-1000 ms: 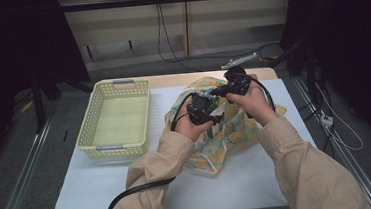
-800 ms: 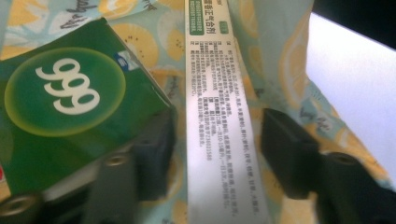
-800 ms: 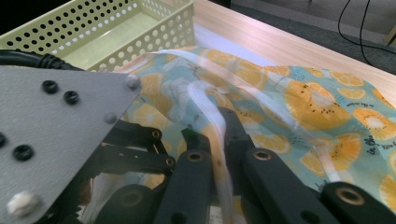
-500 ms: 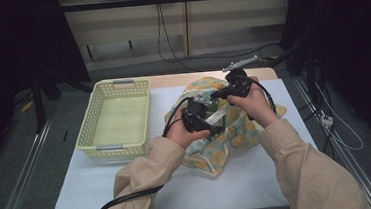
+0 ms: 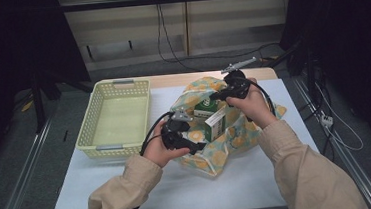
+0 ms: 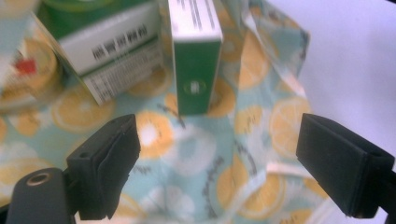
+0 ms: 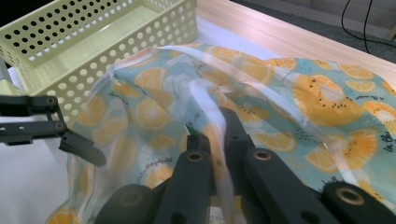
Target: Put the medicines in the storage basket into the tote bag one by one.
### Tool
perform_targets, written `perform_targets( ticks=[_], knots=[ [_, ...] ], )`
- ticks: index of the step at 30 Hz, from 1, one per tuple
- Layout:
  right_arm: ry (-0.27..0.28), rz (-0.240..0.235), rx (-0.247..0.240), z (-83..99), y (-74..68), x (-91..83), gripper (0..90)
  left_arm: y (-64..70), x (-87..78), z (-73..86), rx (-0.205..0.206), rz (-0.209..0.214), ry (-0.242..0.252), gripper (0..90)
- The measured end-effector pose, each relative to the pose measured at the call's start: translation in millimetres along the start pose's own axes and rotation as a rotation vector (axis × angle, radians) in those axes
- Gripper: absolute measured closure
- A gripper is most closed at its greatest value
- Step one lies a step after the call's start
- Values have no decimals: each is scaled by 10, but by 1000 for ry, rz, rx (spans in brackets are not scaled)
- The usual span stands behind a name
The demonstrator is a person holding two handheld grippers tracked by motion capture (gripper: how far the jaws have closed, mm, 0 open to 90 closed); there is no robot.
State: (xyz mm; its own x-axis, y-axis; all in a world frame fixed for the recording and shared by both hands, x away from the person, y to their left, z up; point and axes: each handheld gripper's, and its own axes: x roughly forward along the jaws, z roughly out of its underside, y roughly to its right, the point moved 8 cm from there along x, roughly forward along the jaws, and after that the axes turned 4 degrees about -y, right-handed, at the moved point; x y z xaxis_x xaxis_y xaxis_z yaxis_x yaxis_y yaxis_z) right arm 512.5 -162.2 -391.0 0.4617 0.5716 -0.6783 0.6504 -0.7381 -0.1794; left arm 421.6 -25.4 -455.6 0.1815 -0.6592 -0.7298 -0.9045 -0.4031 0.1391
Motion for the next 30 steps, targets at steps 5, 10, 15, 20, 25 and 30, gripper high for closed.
perform_targets(
  ticks=[5,10,15,20,25,30],
  knots=[
    [-3,2,7,16,8,4,900,18,110,203,-14,6,-26,153],
    [-4,3,10,34,16,14,900,69,230,349,7,43,-78,240],
    [-3,3,11,50,28,18,900,52,292,418,-14,35,-106,440],
    [-1,2,15,73,46,18,900,27,285,439,-27,37,-105,631],
    [-2,-2,24,116,62,40,900,40,265,473,3,42,-147,873],
    [0,-8,26,129,54,54,900,39,257,452,3,34,-185,900]
  ],
)
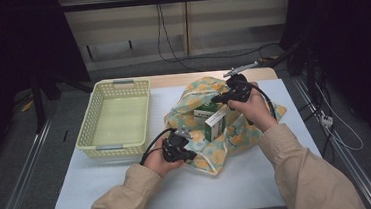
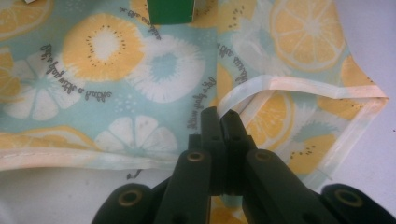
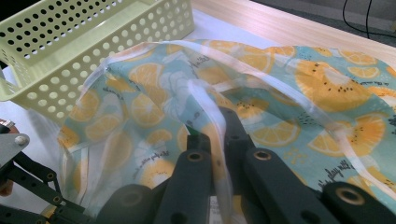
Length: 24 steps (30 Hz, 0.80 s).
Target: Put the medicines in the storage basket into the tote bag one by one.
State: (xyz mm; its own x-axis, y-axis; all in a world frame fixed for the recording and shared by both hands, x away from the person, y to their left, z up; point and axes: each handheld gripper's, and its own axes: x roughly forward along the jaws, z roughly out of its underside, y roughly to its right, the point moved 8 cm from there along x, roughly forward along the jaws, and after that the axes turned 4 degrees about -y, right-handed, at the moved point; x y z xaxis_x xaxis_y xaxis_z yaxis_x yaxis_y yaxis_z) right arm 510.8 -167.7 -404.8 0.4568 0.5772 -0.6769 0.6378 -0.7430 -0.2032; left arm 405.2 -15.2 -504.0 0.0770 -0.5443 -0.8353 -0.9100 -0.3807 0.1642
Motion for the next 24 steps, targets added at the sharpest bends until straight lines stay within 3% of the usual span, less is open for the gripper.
perform_targets(
  ticks=[2,3,8,14,24],
  knots=[
    [3,-1,-1,-8,-3,-14,900,4,-38,-45,-49,17,36,900],
    [7,-1,-1,-12,-1,-24,900,-12,-79,-69,-55,20,51,900],
    [9,6,5,-7,37,-63,900,-75,-329,-176,-50,8,76,900],
    [15,2,10,-18,41,-73,900,-62,-550,-369,-29,-11,112,900],
    [37,14,12,-110,60,-204,900,-153,-912,-676,-7,-80,155,900]
  ],
)
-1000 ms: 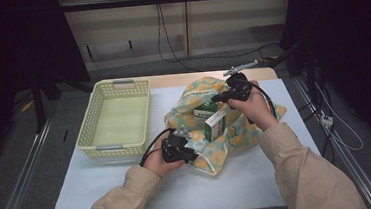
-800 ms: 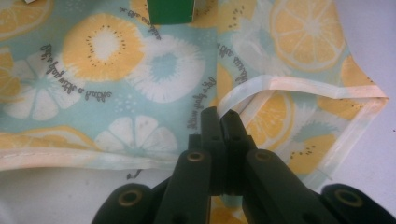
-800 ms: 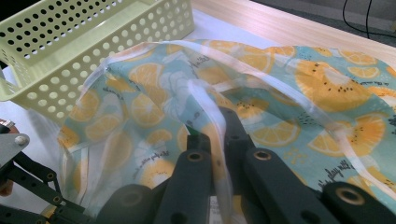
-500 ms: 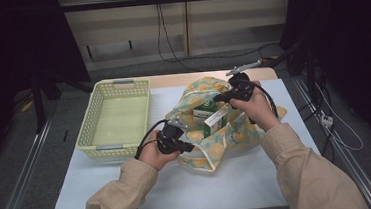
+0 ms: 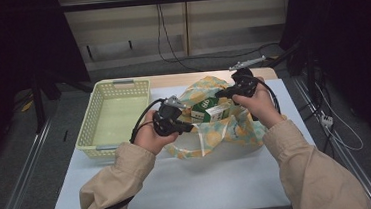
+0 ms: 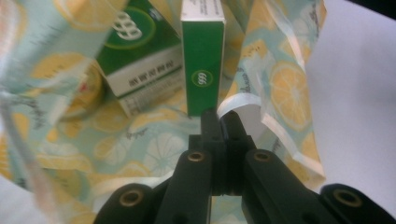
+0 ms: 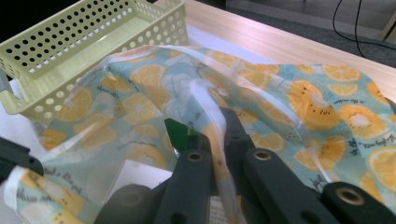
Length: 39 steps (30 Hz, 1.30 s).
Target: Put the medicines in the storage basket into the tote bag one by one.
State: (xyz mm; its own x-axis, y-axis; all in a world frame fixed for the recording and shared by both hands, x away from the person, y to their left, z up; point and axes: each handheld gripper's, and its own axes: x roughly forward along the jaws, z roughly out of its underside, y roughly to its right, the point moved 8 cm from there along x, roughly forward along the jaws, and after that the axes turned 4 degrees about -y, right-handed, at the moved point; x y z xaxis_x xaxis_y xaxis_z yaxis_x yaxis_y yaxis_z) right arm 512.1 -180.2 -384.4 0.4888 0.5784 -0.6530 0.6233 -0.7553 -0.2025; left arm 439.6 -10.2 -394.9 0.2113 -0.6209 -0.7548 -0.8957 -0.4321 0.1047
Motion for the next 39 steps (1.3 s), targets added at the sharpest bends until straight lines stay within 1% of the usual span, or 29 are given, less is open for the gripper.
perform_targets(
  ticks=[4,5,10,12,18,20,24,25,32,37,39],
  knots=[
    [6,6,-6,-37,-1,-42,900,-49,-96,-100,-17,-13,23,900],
    [9,8,-8,-54,0,-58,900,-67,-123,-121,-11,-24,18,900],
    [25,19,-13,-151,-2,-152,900,-94,-229,-251,-20,-33,53,900],
    [30,24,-18,-189,0,-186,900,-104,-267,-299,-19,-40,58,900],
    [47,31,-25,-302,-1,-279,900,-122,-355,-456,-13,-50,79,900],
    [46,36,-32,-331,8,-308,900,-135,-377,-499,-7,-52,77,900],
    [59,39,-29,-385,35,-373,900,-165,-426,-600,-18,-49,95,900],
    [61,40,-28,-395,40,-390,900,-172,-437,-612,-13,-48,93,900],
    [68,39,-23,-420,68,-444,900,-212,-490,-713,-31,-53,115,900],
    [69,34,-25,-429,67,-450,900,-254,-520,-767,-39,-54,114,900],
    [69,38,-27,-434,70,-455,900,-264,-531,-789,-36,-55,114,900]
  ],
)
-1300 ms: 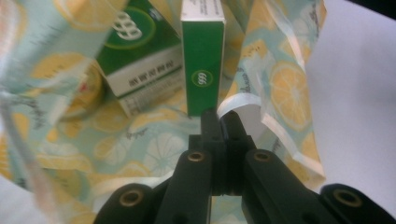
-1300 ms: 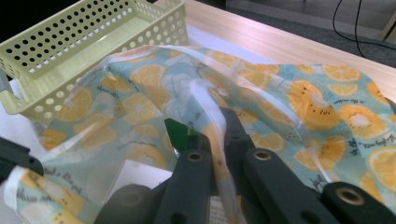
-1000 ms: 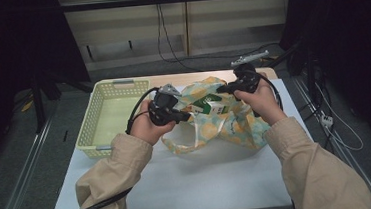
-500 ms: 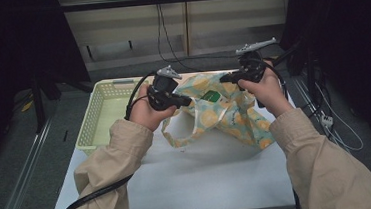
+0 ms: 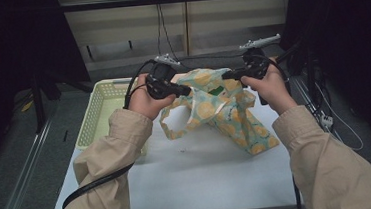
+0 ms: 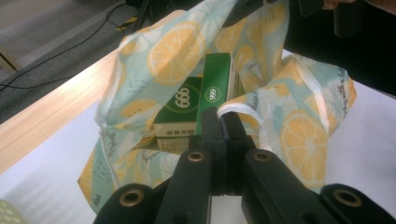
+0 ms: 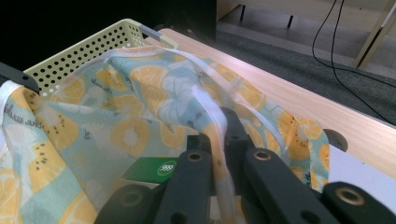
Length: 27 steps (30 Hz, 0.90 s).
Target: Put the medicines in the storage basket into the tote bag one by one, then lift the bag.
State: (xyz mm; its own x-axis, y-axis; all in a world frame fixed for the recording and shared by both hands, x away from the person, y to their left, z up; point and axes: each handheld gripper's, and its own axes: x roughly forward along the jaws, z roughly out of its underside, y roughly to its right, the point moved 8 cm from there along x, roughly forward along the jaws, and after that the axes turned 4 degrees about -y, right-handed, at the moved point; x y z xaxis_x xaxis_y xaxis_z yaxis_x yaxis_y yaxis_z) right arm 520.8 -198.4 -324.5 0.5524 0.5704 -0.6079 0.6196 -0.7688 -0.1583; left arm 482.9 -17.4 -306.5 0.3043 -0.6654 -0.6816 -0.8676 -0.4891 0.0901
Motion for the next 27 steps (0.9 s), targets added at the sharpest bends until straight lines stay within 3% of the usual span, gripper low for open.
perform_targets(
  ticks=[15,27],
  knots=[
    [3,3,-3,-43,-3,-11,900,-68,-92,-107,-22,-7,14,900],
    [30,13,-8,-188,26,-104,900,-104,-211,-379,-21,-20,57,900]
  ],
)
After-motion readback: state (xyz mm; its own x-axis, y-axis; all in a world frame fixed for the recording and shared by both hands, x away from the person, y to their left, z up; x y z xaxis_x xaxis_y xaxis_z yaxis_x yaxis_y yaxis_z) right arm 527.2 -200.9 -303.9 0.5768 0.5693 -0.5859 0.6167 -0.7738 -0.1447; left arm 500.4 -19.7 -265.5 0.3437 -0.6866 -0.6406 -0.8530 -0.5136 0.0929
